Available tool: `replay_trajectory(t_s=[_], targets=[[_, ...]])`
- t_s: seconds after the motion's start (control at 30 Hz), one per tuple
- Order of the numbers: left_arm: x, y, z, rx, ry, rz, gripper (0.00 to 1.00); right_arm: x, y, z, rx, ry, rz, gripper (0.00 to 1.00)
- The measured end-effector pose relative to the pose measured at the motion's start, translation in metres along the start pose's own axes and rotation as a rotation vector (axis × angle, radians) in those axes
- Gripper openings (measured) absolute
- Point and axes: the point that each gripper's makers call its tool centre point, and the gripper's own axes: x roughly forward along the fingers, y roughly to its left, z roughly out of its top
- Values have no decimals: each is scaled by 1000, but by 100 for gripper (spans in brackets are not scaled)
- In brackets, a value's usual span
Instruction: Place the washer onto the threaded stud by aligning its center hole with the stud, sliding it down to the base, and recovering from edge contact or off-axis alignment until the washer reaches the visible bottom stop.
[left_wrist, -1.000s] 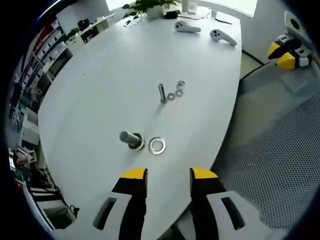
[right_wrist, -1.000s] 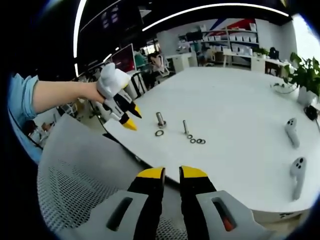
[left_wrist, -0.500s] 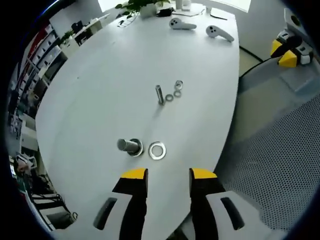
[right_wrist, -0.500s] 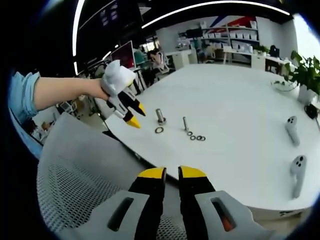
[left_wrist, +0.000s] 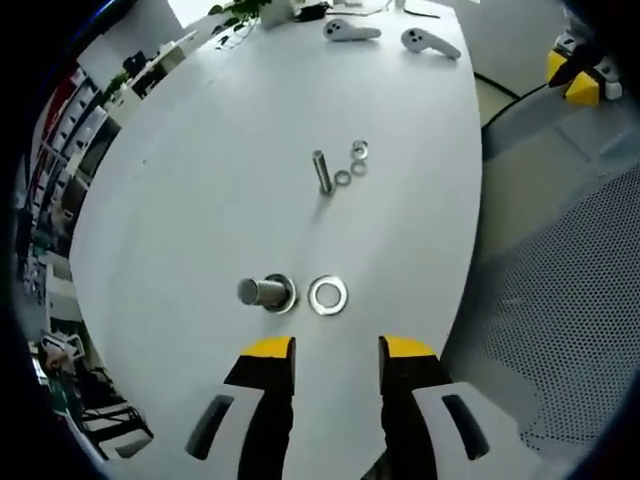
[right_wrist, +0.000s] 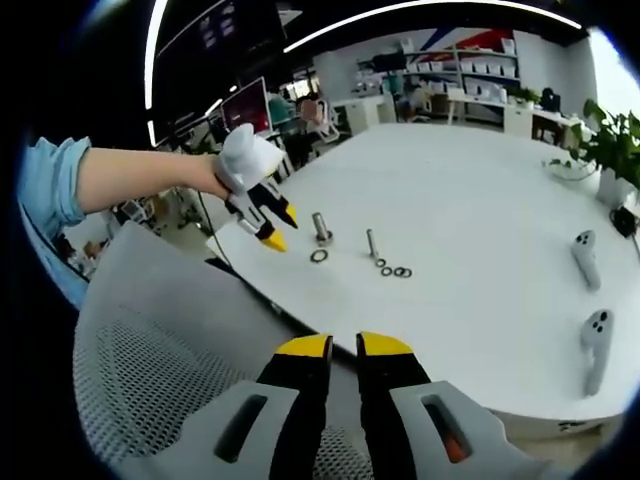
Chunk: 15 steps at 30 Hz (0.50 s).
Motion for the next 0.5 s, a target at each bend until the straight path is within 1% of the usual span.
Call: replay_trajectory(t_s=[0.03,0.07,0.27,0.4,0.5], targets=[[1,0,0,6,3,-2,32,0,0,0,2,-3,-1,13],[1,0,1,28,4,-10,32,0,0,0,1,-2,-2,13],[7,4,2,56,-2,-23,32,0,-1,0,-6,3,-5,13],[14,5,3,53,-11,-39,32,0,-2,0,-1,-1,-10,13],[22,4,0,59,3,-56,32,0,-3,0,0,1,-14,13]])
